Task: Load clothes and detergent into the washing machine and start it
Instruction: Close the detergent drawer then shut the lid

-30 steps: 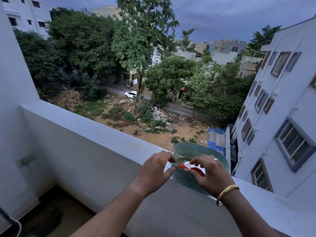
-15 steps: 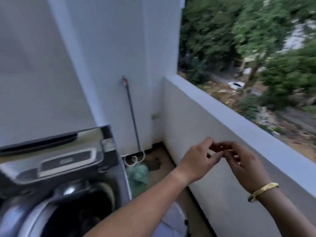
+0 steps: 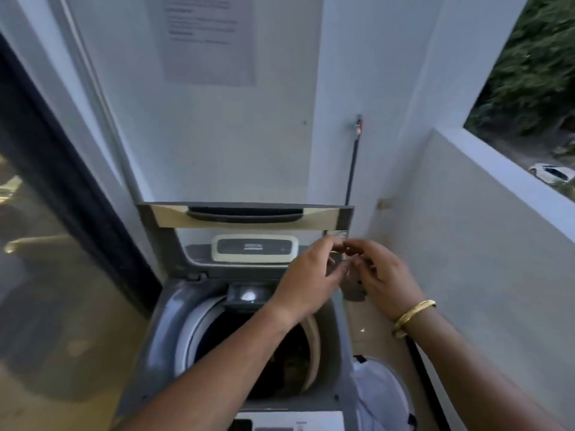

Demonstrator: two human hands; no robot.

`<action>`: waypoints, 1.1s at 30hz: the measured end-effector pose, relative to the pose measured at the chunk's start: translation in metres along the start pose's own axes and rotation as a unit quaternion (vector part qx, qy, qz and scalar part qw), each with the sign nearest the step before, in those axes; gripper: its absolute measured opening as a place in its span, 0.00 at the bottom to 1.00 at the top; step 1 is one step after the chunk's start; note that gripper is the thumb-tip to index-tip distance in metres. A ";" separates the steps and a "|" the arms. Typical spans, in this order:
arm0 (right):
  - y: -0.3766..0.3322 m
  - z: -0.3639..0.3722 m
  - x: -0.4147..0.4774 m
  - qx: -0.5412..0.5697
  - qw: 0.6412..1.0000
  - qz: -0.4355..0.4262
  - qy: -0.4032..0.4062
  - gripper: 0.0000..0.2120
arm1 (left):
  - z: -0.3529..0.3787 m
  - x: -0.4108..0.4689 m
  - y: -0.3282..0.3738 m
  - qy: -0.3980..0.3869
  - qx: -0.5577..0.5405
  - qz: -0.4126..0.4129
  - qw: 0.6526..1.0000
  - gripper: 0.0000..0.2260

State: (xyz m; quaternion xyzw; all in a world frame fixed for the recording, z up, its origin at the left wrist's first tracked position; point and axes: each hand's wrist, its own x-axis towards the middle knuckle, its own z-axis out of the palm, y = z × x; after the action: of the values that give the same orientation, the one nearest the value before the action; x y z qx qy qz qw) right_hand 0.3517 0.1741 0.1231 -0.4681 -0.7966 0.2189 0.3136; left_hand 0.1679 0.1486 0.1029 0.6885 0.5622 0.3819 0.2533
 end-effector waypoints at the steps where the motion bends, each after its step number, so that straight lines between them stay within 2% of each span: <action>1: -0.009 0.012 0.006 0.002 1.000 -0.004 -0.011 0.16 | -0.012 -0.005 -0.010 0.004 0.004 -0.006 1.000 0.11; 7: -0.050 0.081 0.033 -0.007 0.997 -0.024 -0.076 0.17 | -0.063 -0.029 -0.074 0.047 0.012 -0.044 0.998 0.12; 13: -0.058 0.133 0.043 -0.027 0.992 -0.009 -0.126 0.17 | -0.074 -0.045 -0.125 0.061 0.014 -0.082 0.995 0.14; 28: 0.016 0.235 0.015 -0.034 0.966 0.144 -0.211 0.17 | -0.044 -0.098 -0.249 0.051 -0.021 -0.267 0.962 0.12; 33: 0.036 0.259 0.010 -0.037 0.962 0.172 -0.209 0.17 | -0.031 -0.111 -0.276 0.077 -0.026 -0.314 0.946 0.16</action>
State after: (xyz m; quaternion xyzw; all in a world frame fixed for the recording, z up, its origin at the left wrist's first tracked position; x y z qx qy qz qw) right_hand 0.1874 0.1855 -0.0803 -0.5529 -0.7597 0.3328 0.0800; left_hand -0.0263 0.1044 -0.1205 0.4388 0.7573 0.3495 0.3344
